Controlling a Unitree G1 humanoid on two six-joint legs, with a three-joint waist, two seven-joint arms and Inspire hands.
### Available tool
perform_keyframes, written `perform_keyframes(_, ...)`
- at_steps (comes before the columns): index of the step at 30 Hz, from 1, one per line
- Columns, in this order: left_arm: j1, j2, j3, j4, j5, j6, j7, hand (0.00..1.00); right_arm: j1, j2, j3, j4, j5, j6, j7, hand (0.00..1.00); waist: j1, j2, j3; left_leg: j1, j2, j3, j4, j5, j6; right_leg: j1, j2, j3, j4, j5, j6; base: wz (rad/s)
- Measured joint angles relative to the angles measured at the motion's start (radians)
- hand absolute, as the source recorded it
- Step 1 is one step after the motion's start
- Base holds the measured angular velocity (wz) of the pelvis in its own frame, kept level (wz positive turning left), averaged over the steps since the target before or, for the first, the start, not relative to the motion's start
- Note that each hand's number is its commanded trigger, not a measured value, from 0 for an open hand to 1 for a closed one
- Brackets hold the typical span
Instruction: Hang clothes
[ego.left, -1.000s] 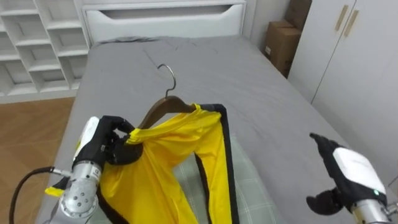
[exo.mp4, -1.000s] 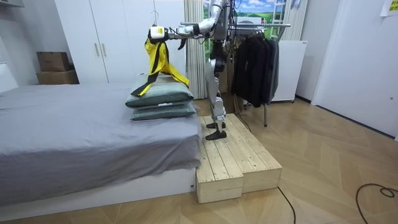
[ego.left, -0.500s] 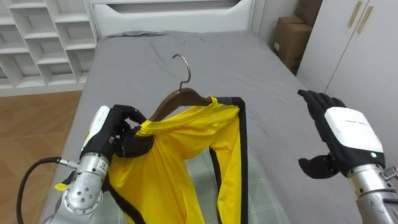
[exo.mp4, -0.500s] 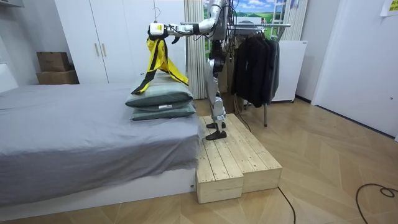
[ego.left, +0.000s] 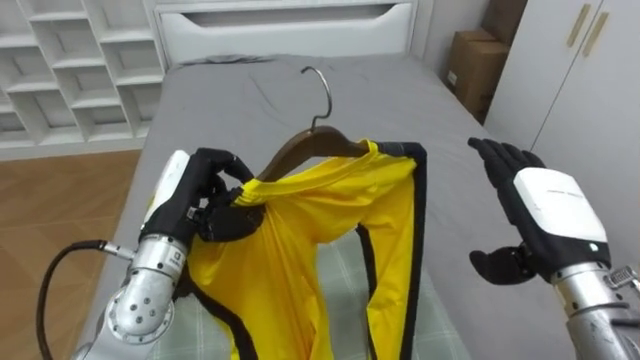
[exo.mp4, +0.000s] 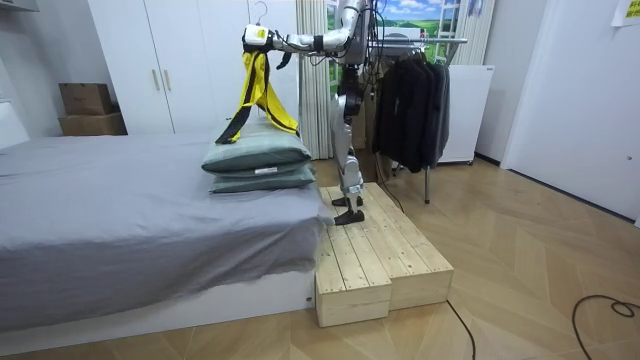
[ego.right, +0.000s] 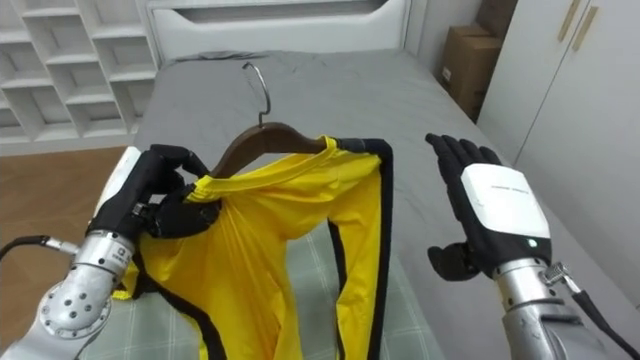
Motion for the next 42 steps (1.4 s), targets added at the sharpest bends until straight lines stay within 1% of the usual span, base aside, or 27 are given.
perform_keyframes(5,0.0,0.001,0.0,-0.003,0.05,0.0,-0.004,1.0,0.0,0.0,0.0,-0.03,0.019,-0.002,0.014,0.0,0.001,-0.001,0.0,0.001,-0.001,-0.001,0.002,0.0,0.0,0.002,-0.001,-0.001,0.0,0.0,0.0,0.0)
perform_keyframes(8,0.0,0.004,0.0,-0.003,0.08,-0.006,-0.019,1.0,-0.016,0.0,0.0,-0.033,0.029,-0.023,0.014,0.0,0.001,-0.003,0.0012,0.0,-0.001,0.0,0.005,0.0,0.0,0.004,-0.002,-0.001,0.0,0.0,0.0,0.0)
perform_keyframes(10,0.0,0.004,0.0,-0.003,0.098,-0.01,-0.023,1.0,-0.027,0.0,0.0,-0.031,0.058,-0.035,0.014,0.0,0.001,-0.005,0.0022,-0.001,-0.001,0.0,0.009,0.0,0.0,0.004,-0.002,-0.001,0.0,0.0,0.0,0.0)
perform_keyframes(16,0.0,0.004,0.0,-0.014,0.123,-0.044,-0.03,1.0,-0.038,0.002,-0.001,-0.027,0.216,-0.06,0.018,0.0,0.003,-0.007,0.0037,-0.004,-0.002,-0.007,0.01,0.0,0.0,0.009,-0.004,-0.012,-0.009,0.0,0.0,0.05)
perform_keyframes(20,0.012,0.004,0.001,-0.055,0.173,-0.049,-0.048,1.0,-0.038,0.003,-0.001,-0.027,0.286,-0.064,0.064,0.0,0.005,-0.007,0.0036,-0.004,-0.002,-0.009,0.01,0.0,0.0,0.014,-0.004,-0.014,-0.018,0.0,0.0,0.0)
perform_keyframes(21,0.013,0.004,0.001,-0.057,0.178,-0.058,-0.052,1.0,-0.038,0.003,-0.001,-0.027,0.299,-0.065,0.076,0.0,0.005,-0.006,0.0033,-0.004,-0.002,-0.009,0.01,0.0,0.0,0.015,-0.004,-0.014,-0.018,0.0,0.0,0.0)
perform_keyframes(23,0.014,0.004,0.0,-0.057,0.178,-0.066,-0.058,1.0,-0.038,0.004,-0.001,-0.027,0.304,-0.065,0.089,0.0,0.004,-0.006,0.0031,-0.004,-0.002,-0.008,0.01,0.0,0.0,0.015,-0.004,-0.014,-0.018,0.0,0.0,0.0)
perform_keyframes(28,0.02,0.004,0.0,-0.057,0.179,-0.066,-0.062,1.0,-0.038,0.008,-0.001,-0.027,0.304,-0.065,0.101,0.0,0.005,-0.005,0.0023,-0.004,-0.002,-0.008,0.01,0.0,0.0,0.014,-0.004,-0.014,-0.017,0.0,0.0,0.0)
perform_keyframes(31,0.035,0.004,0.0,-0.057,0.183,-0.072,-0.063,1.0,-0.039,0.02,-0.001,-0.028,0.304,-0.067,0.101,0.0,0.005,-0.003,0.0009,-0.002,-0.002,-0.008,0.01,0.0,0.0,0.016,-0.004,-0.014,-0.017,0.0,0.0,0.0)
perform_keyframes(33,0.051,0.004,0.0,-0.057,0.205,-0.074,-0.066,1.0,-0.04,0.027,0.0,-0.028,0.304,-0.069,0.102,0.0,0.005,-0.001,0.0005,-0.002,-0.002,-0.007,0.01,0.0,0.0,0.015,-0.004,-0.014,-0.016,0.0,0.0,0.0)
perform_keyframes(37,0.06,0.004,0.0,-0.058,0.222,-0.074,-0.066,1.0,-0.045,0.027,0.007,-0.028,0.304,-0.07,0.103,0.0,0.006,0.003,-0.0015,-0.002,-0.002,-0.009,0.01,0.0,0.0,0.015,-0.003,-0.014,-0.014,0.0,0.0,0.0)
perform_keyframes(40,0.06,0.003,0.0,-0.088,0.256,-0.074,-0.066,1.0,-0.062,0.027,0.03,-0.028,0.304,-0.07,0.103,0.0,0.006,0.004,-0.0022,-0.002,-0.001,-0.012,0.008,0.0,0.0,0.015,-0.002,-0.016,-0.014,0.001,-0.001,0.0)
perform_keyframes(42,0.06,0.002,0.0,-0.112,0.266,-0.082,-0.066,1.0,-0.07,0.028,0.037,-0.028,0.304,-0.074,0.103,0.0,0.007,0.004,-0.0022,-0.002,-0.001,-0.015,0.008,0.0,0.0,0.015,-0.002,-0.017,-0.014,0.001,-0.001,0.0)
